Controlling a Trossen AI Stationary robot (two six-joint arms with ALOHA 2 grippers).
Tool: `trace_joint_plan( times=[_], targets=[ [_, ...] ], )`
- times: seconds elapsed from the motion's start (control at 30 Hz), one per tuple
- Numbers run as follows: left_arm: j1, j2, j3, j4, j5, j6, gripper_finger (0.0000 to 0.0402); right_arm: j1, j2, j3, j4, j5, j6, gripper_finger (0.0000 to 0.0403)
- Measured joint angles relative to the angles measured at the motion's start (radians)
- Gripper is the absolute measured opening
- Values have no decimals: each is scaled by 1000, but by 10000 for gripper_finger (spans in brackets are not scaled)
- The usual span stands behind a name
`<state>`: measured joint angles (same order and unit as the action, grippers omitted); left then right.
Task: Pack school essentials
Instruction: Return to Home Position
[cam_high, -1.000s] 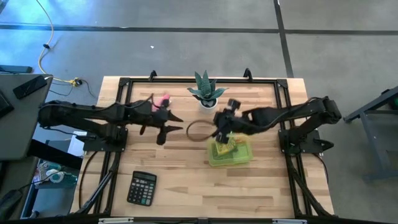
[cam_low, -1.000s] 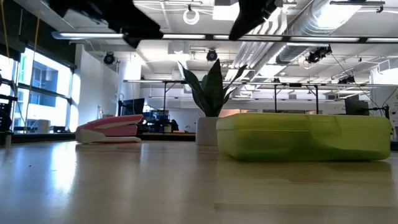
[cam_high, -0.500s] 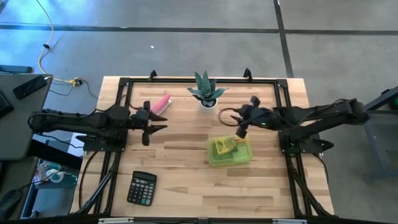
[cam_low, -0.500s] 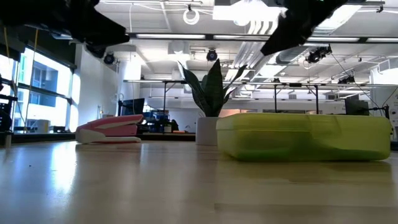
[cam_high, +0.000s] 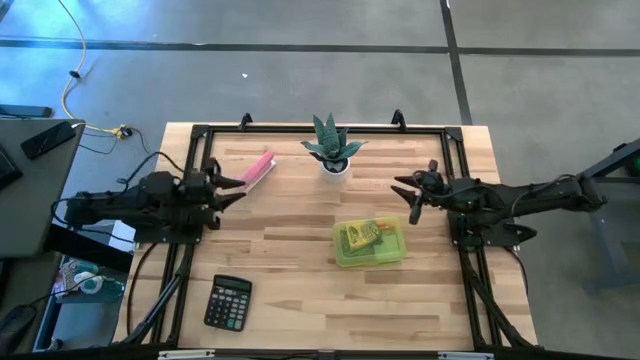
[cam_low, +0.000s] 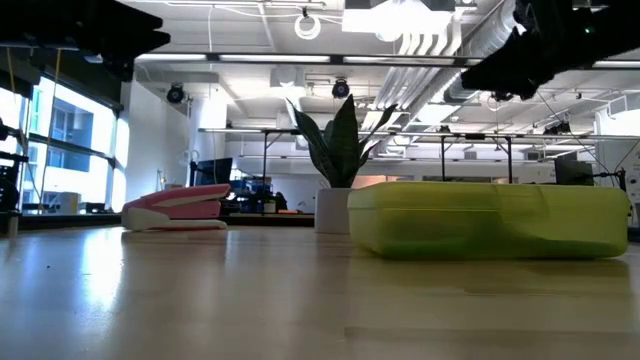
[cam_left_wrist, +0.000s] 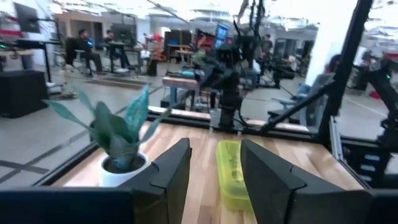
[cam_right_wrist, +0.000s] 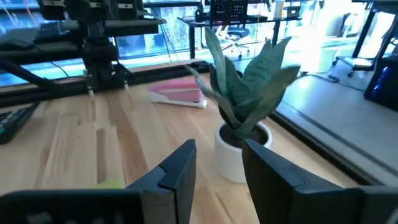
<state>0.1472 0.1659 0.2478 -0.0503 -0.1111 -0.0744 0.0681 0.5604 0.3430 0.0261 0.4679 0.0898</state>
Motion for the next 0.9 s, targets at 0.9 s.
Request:
trace_joint_plan(
  times=[0.9],
  targets=[
    [-1,-161,-175,-12,-111,-60,131,0,-203,-333,331,-155,-116,124]
  ],
)
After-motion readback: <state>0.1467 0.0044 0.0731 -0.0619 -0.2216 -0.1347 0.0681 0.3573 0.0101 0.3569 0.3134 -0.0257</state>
